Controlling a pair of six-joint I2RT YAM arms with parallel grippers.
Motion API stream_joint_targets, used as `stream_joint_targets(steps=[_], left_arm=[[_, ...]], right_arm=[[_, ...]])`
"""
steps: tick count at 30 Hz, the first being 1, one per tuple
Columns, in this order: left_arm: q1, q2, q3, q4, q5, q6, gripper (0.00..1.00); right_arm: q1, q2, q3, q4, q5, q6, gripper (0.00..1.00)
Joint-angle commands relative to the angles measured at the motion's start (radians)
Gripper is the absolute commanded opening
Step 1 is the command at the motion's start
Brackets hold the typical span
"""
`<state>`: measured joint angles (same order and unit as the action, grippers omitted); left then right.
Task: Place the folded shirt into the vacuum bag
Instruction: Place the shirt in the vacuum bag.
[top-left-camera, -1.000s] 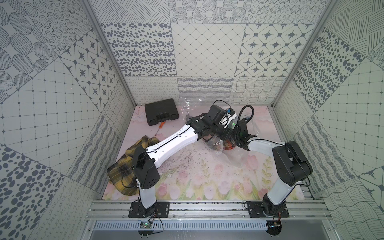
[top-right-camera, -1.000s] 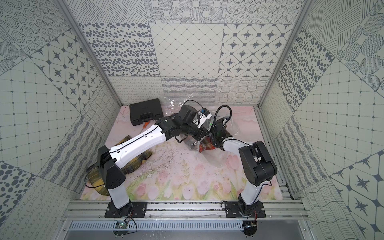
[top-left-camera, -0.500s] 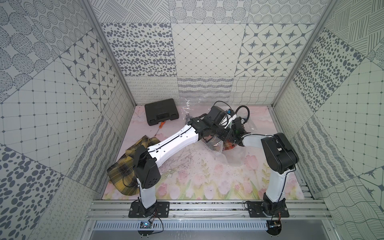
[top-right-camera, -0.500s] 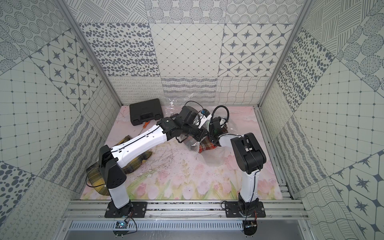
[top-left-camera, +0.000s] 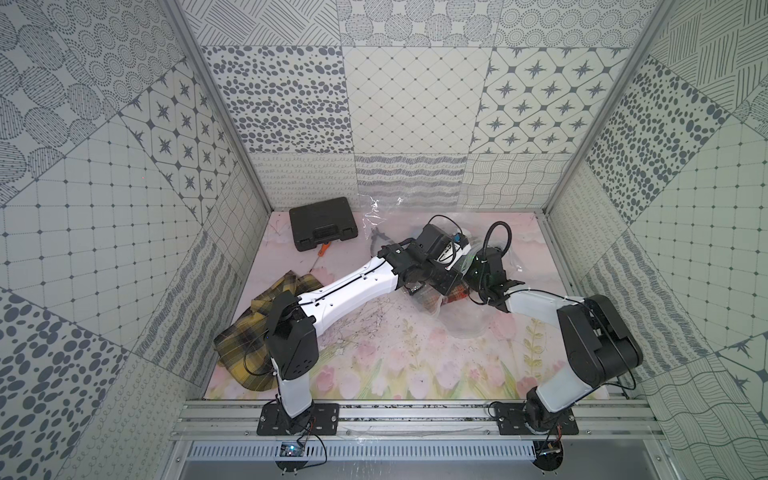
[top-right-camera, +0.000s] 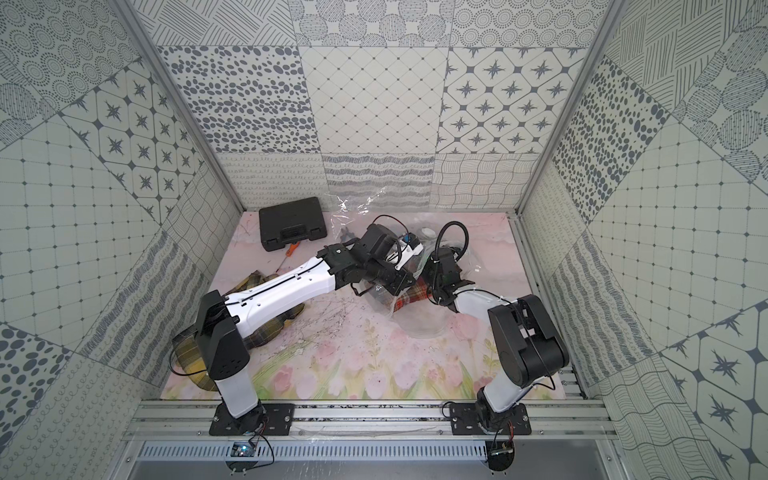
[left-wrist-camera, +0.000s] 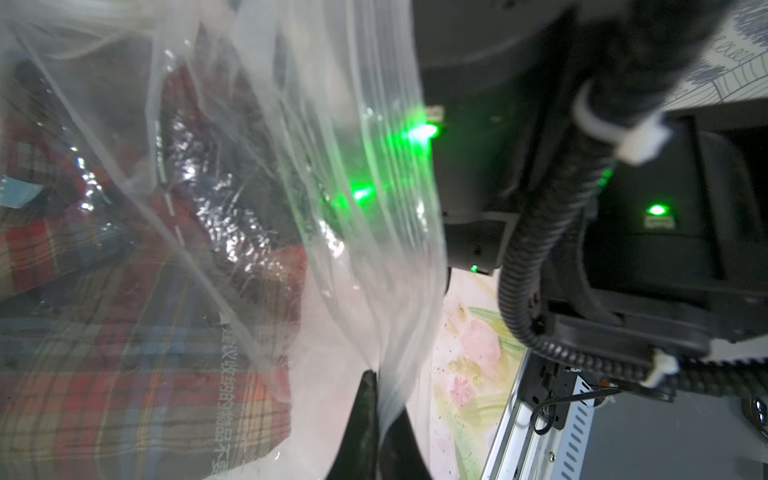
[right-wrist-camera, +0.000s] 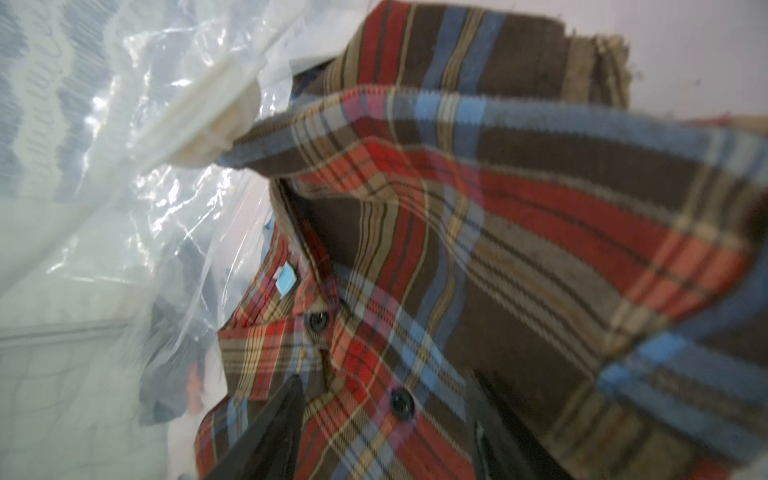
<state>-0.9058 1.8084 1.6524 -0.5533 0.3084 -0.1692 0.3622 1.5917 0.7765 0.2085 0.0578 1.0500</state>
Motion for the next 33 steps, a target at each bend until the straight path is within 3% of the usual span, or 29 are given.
stream_joint_targets(steps=[1, 8, 21, 23, 25, 27, 33], left_arm=[[-0.014, 0.008, -0.020, 0.029, 0.035, -0.015, 0.00], [-0.040, 0.019, -0.040, 0.046, 0.032, -0.019, 0.00], [-0.057, 0.043, 0.002, 0.003, 0.002, 0.002, 0.00], [-0.058, 0.048, 0.010, -0.001, 0.002, 0.002, 0.00], [-0.062, 0.051, 0.013, -0.002, 0.006, 0.002, 0.00], [-0.063, 0.052, 0.016, -0.004, 0.008, 0.002, 0.00], [-0.071, 0.048, 0.025, -0.002, 0.016, 0.000, 0.00]], right_arm=[[0.000, -0.057, -0.065, -0.028, -0.116, -0.014, 0.65], [0.000, -0.101, -0.172, -0.005, -0.182, 0.045, 0.66], [-0.002, 0.116, -0.152, 0.241, -0.269, 0.162, 0.65], [0.001, 0.130, -0.143, 0.295, -0.291, 0.163, 0.52], [0.004, 0.134, -0.143, 0.386, -0.305, 0.176, 0.27], [0.006, 0.123, -0.139, 0.462, -0.312, 0.188, 0.14], [0.027, 0.109, -0.062, 0.570, -0.279, 0.216, 0.00]])
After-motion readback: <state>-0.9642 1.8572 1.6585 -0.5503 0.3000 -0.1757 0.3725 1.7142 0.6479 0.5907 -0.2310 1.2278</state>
